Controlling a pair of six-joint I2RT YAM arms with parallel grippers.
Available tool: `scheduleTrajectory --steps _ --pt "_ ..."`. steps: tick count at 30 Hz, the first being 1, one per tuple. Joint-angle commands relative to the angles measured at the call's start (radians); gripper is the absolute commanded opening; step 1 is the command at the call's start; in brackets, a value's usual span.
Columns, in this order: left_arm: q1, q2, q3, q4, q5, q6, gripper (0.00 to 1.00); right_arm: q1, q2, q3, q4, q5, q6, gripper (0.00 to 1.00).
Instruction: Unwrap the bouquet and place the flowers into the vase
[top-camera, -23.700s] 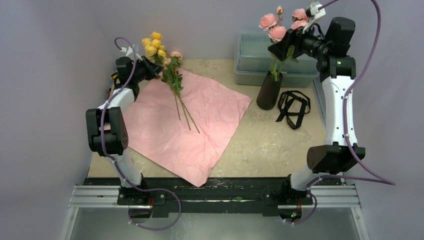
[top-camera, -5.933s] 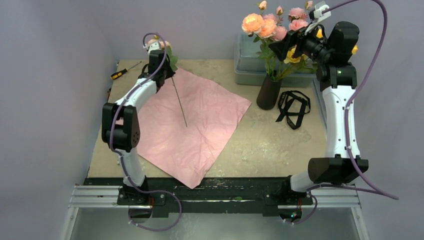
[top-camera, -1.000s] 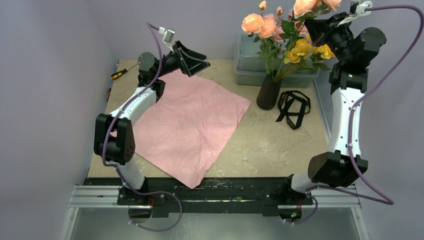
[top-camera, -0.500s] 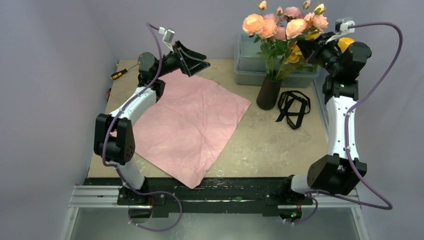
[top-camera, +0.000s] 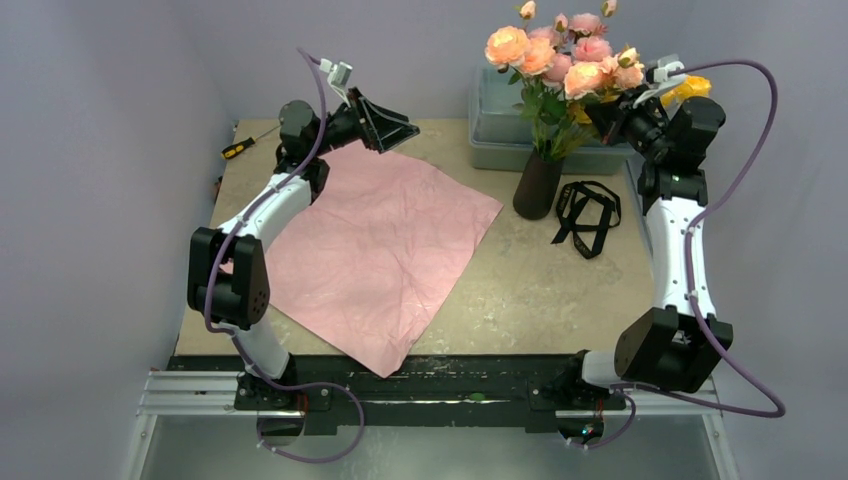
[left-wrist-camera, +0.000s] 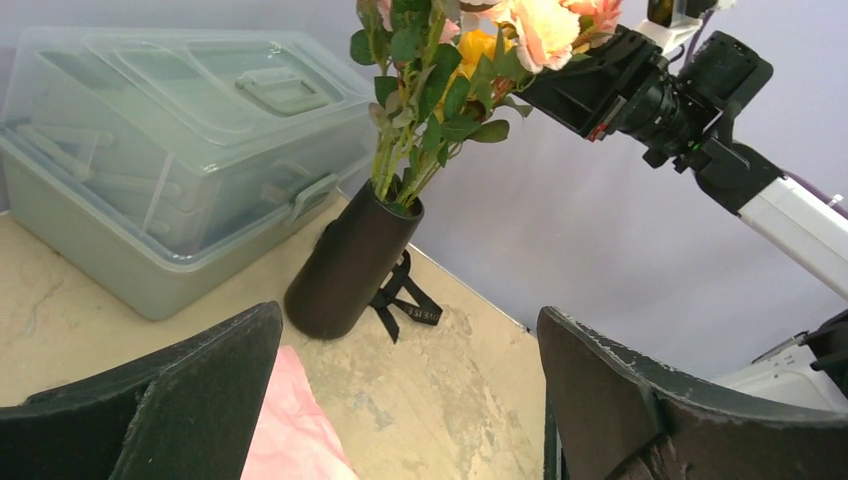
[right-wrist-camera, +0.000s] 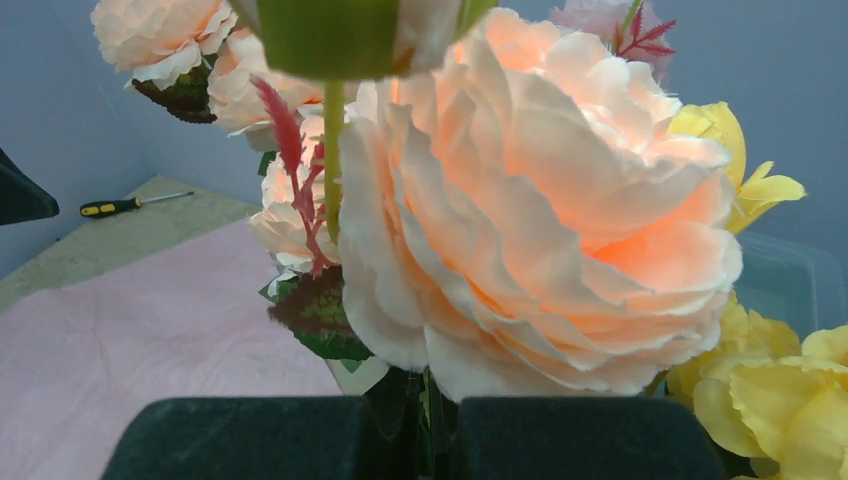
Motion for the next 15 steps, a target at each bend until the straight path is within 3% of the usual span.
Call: scheduleTrajectory --steps 1,5,12,15 --pt "0.009 -0.026 0.000 -0.059 -0.033 0.081 1.00 0.014 -0.007 -0.048 -0.132 -0.017 -0.105 0.00" --pt "0.011 -0.034 0.004 -0.140 -0.064 0.139 1.00 0.018 -0.011 -0.042 -0.151 -0.041 -0.112 0.11" --pt "0.038 -0.034 -0.001 -0.227 -0.116 0.163 1.00 0.020 -0.033 -0.008 -0.168 -0.050 -0.076 0.54" --pt "0.060 -0.032 -0.001 -0.286 -0.137 0.176 1.00 0.019 -0.047 -0.007 -0.144 -0.068 -0.017 0.64"
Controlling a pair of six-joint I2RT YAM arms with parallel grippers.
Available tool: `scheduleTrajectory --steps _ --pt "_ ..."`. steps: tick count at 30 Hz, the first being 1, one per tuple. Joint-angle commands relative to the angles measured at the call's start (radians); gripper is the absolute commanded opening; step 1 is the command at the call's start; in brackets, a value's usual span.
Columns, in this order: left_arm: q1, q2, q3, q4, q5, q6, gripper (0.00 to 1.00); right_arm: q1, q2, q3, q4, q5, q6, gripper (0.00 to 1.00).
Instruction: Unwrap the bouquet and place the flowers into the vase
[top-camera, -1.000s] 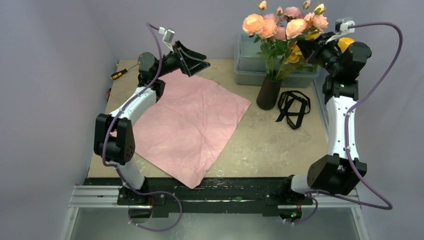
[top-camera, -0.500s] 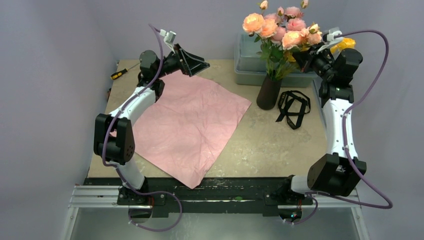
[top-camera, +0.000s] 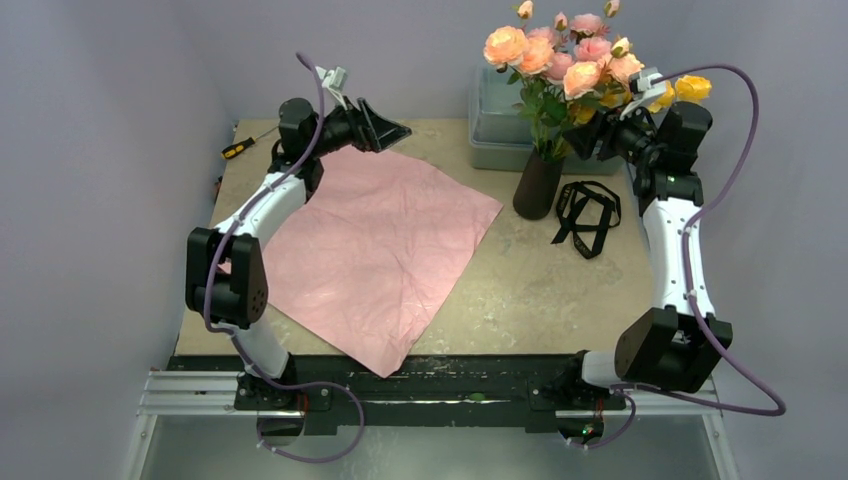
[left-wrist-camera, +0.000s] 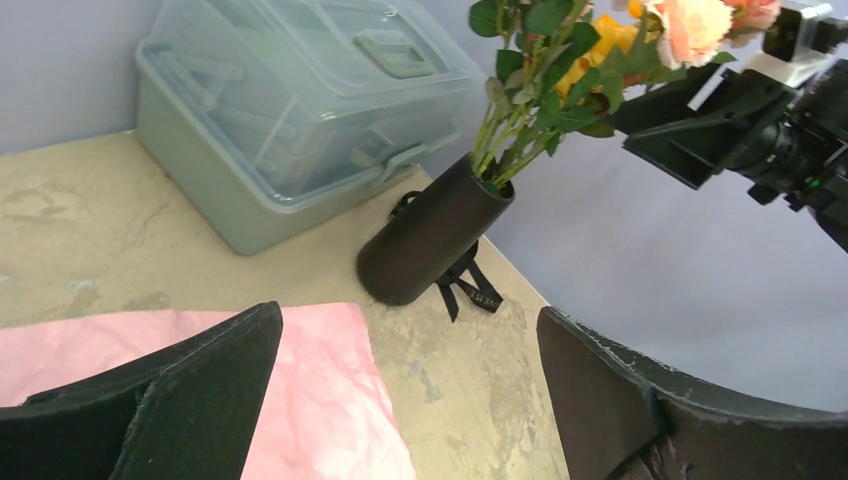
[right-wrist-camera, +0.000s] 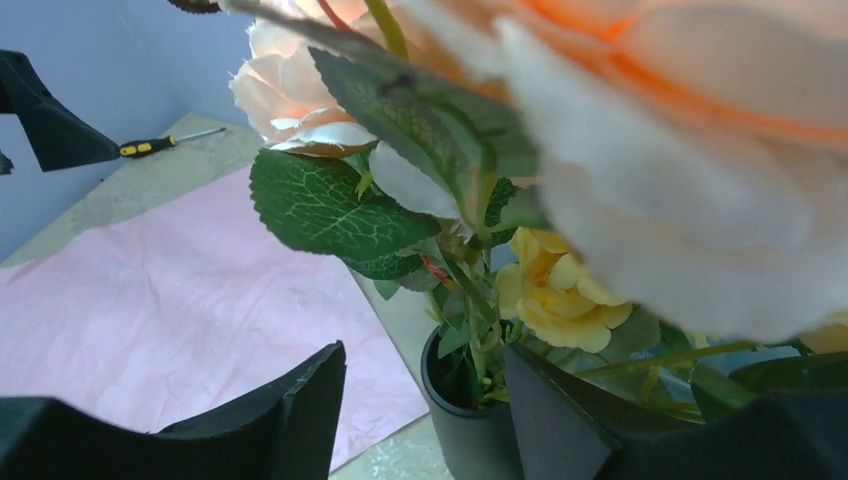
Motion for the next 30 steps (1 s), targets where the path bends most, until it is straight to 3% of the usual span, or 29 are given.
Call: scheduleTrajectory --steps 1,6,13,17,21,24,30 --pt "0.043 -0.030 -0.002 -0.086 -0.052 0.045 1.00 0.002 -0.044 0.016 0.015 -0.037 0.064 0.66" --pt "0.106 -0.022 0.011 -0.211 -0.074 0.071 1.00 0.002 -0.099 -0.005 0.022 -0.018 0.112 0.81" --pt "0.224 -0.037 0.131 -0.616 -0.217 0.285 1.00 0.000 -0.198 -0.024 -0.024 0.027 0.174 0.98" --pt "0.354 -0.041 0.179 -0.748 -0.150 0.335 1.00 0.001 -0.250 -0.026 -0.067 0.018 0.225 0.98" --pt "0.442 0.011 0.285 -1.006 -0.067 0.440 1.00 0.005 -0.278 -0.051 -0.132 0.029 0.195 0.98" --pt "0.450 -0.011 0.300 -1.148 -0.133 0.612 1.00 0.023 -0.279 -0.078 -0.172 0.034 0.155 0.98" --pt "0.439 -0.129 0.193 -1.256 -0.256 0.839 1.00 0.173 -0.278 -0.107 -0.259 0.141 -0.031 0.98"
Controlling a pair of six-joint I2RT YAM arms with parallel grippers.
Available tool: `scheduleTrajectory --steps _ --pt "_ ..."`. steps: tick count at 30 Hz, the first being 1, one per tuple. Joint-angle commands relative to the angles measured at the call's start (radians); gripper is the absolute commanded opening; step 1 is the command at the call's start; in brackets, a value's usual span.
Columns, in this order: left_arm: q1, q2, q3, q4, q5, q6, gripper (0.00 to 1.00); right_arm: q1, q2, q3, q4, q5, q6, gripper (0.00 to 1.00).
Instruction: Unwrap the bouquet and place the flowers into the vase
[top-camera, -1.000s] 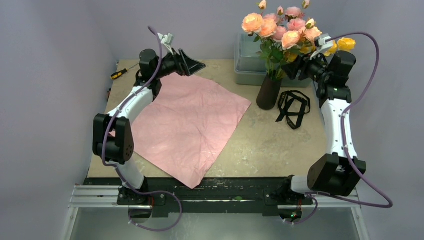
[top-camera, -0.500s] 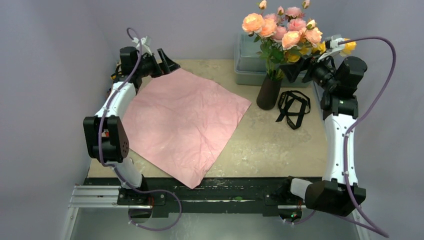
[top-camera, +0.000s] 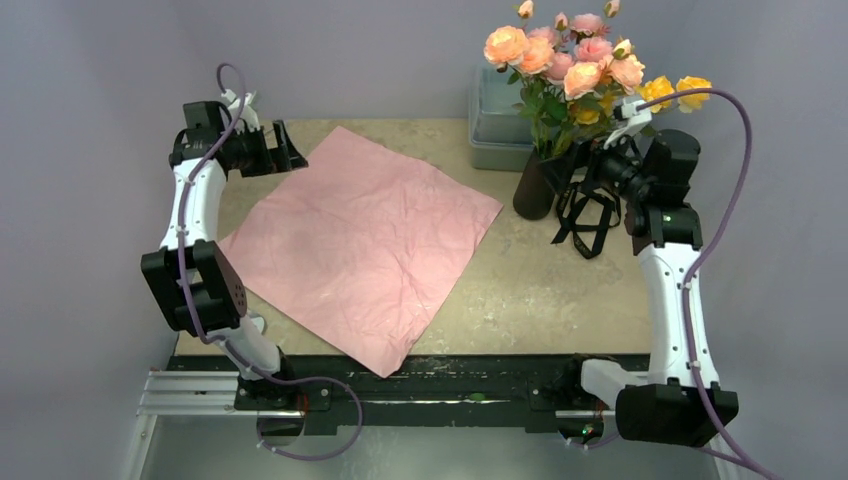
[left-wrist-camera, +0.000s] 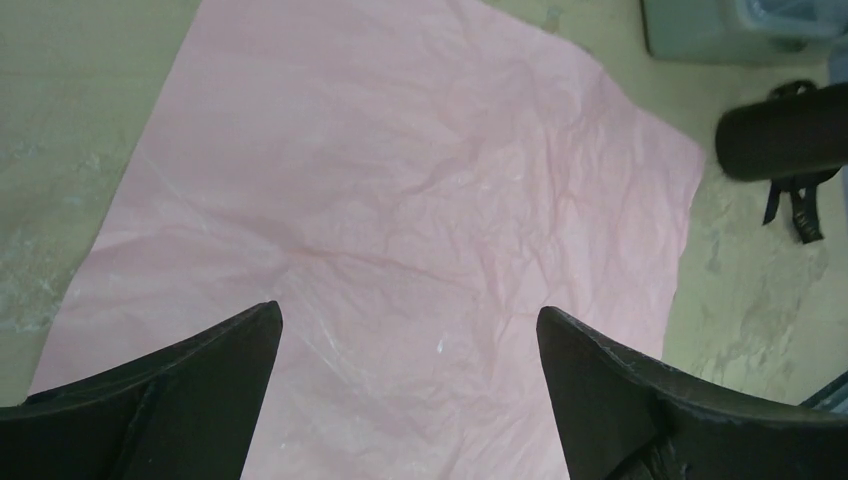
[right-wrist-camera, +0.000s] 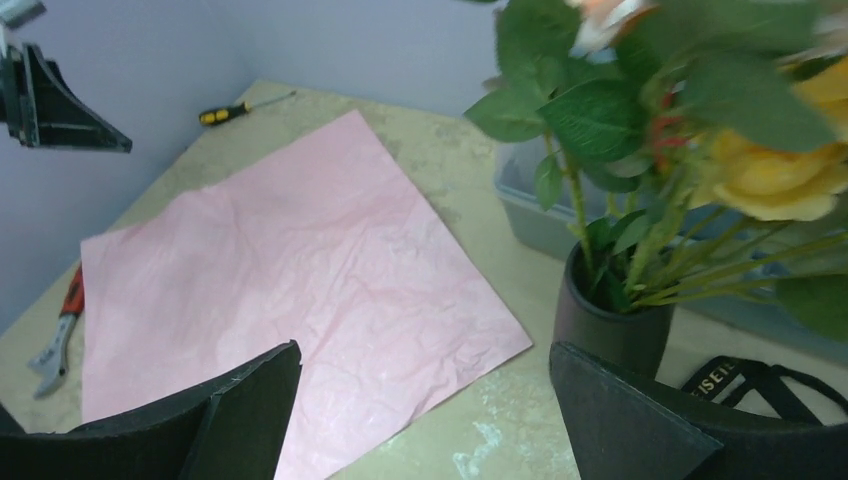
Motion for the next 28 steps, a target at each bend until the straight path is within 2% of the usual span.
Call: scheduleTrajectory --steps 1,4,8,19,23,28 --pt "-0.027 -0.125 -0.063 -0.185 -0.114 0.255 1.00 0.113 -0.011 -0.013 -0.093 0.094 -0.186 0.98" --pt "-0.079 -0.210 -0.137 -0.205 -0.243 0.354 1.00 0.184 -0.021 -0.027 -0.171 0.147 -0.308 0.98" --pt "-0.158 -0.362 -0.261 -0.177 -0.437 0.399 1.00 0.248 -0.119 -0.131 -0.211 0.243 -0.439 0.98" --pt "-0.171 -0.711 -0.535 -0.225 -0.686 0.484 1.00 0.251 -0.402 -0.357 -0.239 0.396 -0.454 0.98" --pt "-0.171 -0.773 -0.590 -0.204 -0.735 0.487 1.00 0.252 -0.442 -0.395 -0.206 0.419 -0.453 0.98" --pt "-0.170 -0.784 -0.585 -0.183 -0.763 0.473 1.00 0.252 -0.459 -0.377 -0.236 0.423 -0.489 0.98"
